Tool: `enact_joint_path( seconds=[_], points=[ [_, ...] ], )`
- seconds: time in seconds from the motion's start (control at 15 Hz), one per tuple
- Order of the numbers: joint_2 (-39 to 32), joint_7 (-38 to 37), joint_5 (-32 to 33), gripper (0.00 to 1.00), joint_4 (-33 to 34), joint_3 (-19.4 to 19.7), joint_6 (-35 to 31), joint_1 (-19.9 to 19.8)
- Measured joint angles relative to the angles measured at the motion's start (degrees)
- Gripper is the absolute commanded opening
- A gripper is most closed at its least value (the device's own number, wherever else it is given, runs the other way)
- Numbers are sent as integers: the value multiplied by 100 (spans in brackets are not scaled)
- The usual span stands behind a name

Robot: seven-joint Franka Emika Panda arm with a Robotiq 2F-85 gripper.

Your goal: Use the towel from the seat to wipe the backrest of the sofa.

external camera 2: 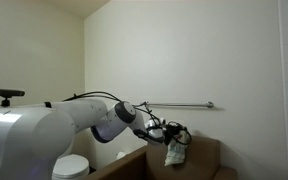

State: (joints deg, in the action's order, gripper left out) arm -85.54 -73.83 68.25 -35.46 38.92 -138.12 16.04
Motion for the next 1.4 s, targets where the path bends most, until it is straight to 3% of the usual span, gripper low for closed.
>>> enact_joint_path(
  seconds=[0.33, 0.67, 1.0, 1.4],
  points=[
    [3, -50, 786, 6, 186, -456, 570, -696],
    [-6, -50, 902, 6, 210, -1384, 851, -1025],
    [2, -49, 870, 6, 241, -2225, 899, -812],
    [30, -49, 868, 6, 439, -2633, 855, -75]
  ],
)
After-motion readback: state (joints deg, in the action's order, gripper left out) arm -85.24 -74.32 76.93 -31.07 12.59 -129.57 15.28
